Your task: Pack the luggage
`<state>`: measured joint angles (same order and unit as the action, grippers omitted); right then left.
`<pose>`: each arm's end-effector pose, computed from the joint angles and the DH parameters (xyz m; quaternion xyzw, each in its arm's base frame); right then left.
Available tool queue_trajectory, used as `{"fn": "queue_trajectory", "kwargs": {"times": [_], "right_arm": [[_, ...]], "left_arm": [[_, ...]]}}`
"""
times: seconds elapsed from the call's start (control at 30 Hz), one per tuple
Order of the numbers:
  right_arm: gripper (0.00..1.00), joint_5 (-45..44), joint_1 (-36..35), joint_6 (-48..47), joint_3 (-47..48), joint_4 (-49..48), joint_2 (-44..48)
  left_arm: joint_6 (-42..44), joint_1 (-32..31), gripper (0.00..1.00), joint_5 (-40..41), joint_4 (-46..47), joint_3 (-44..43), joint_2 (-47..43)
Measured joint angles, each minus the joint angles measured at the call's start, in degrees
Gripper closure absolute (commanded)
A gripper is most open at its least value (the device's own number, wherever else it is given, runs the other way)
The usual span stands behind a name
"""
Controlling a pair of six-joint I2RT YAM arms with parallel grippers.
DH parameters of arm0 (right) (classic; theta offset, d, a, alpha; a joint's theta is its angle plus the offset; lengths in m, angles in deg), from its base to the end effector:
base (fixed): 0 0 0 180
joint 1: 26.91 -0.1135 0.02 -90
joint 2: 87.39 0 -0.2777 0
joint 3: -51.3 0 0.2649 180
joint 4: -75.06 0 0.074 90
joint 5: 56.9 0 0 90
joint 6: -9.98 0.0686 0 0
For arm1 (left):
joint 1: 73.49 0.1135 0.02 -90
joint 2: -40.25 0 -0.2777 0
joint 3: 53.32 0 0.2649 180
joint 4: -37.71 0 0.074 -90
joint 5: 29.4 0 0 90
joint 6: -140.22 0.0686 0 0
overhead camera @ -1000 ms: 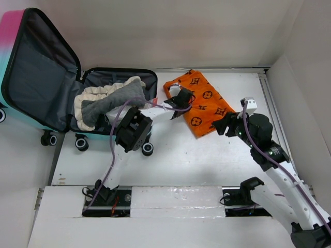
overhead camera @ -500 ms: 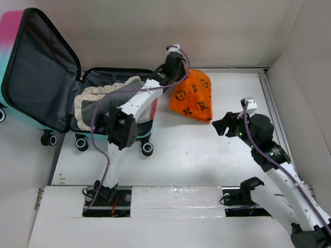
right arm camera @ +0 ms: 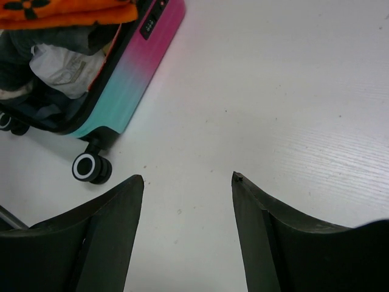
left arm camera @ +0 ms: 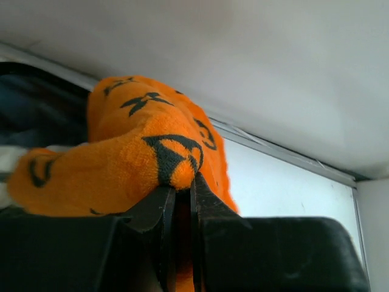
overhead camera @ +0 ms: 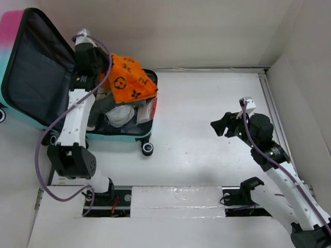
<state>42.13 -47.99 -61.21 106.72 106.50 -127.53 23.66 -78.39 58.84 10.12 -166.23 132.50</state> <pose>0.1822 0.0818 0.3229 -0.0631 0.7959 0.2634 0.5414 0.4186 -0.0380 0.4672 -0.1306 0.7370 -0.1908 0.6351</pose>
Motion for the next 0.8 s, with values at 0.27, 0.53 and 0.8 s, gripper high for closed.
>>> {"fn": "queue_trajectory", "kwargs": {"times": [0.27,0.53,0.8], "right_arm": [[0.34,0.94,-0.44,0.0,0.0,-1.9,-0.2],[0.15,2.21,-1.73,-0.5,-0.02,-3.48,-2.19],[0.08,0.7,-8.44,-1.31,-0.07,-4.33,-7.1]], "left_arm": [[-3.89,8.7,1.0,-0.04,4.22,24.92,-14.32],[-14.14,8.74,0.49,6.54,6.23,46.9,-21.59],[-20.7,8.76,0.22,13.38,6.1,56.57,-36.63]]}}
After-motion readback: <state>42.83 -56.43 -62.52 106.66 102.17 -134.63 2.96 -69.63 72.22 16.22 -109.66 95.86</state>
